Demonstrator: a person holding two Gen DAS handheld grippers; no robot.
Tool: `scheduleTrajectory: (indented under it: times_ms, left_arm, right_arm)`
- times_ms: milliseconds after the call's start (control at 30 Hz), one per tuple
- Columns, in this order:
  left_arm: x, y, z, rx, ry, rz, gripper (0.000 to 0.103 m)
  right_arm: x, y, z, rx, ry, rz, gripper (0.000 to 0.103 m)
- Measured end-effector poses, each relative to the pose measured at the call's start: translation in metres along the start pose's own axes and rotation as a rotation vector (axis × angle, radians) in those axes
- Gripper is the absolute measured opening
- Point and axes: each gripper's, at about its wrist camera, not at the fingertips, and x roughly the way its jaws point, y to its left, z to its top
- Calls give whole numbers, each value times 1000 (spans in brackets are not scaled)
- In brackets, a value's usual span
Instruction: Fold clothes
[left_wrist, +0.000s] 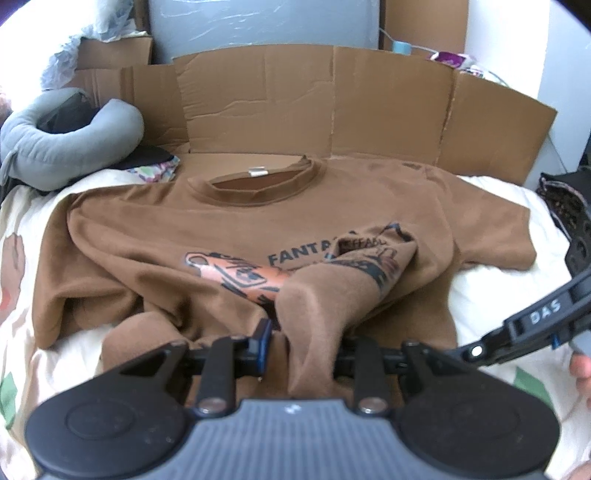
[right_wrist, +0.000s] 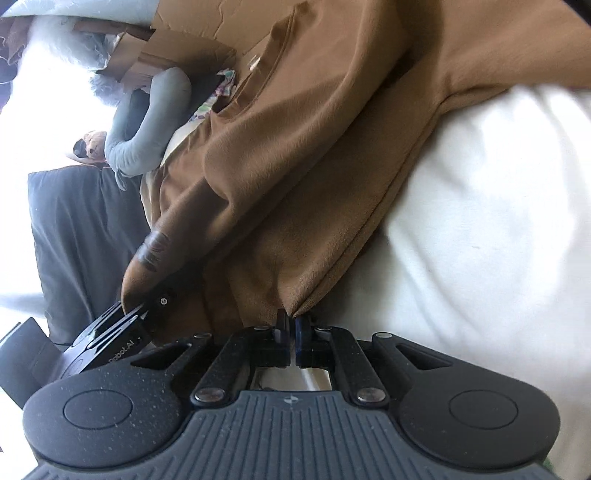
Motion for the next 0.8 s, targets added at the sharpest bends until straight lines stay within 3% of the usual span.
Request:
scheduleTrajectory:
  times_ms: [433, 800]
  left_arm:
    - [-24, -13, 1, -55, -15, -59, 31]
    - [-58, -15, -8, -106, -31, -51, 35]
  right_arm:
    - [-72, -8, -12, -6, -45, -96, 0]
    - [-132, -37, -7, 6, -114, -230, 0]
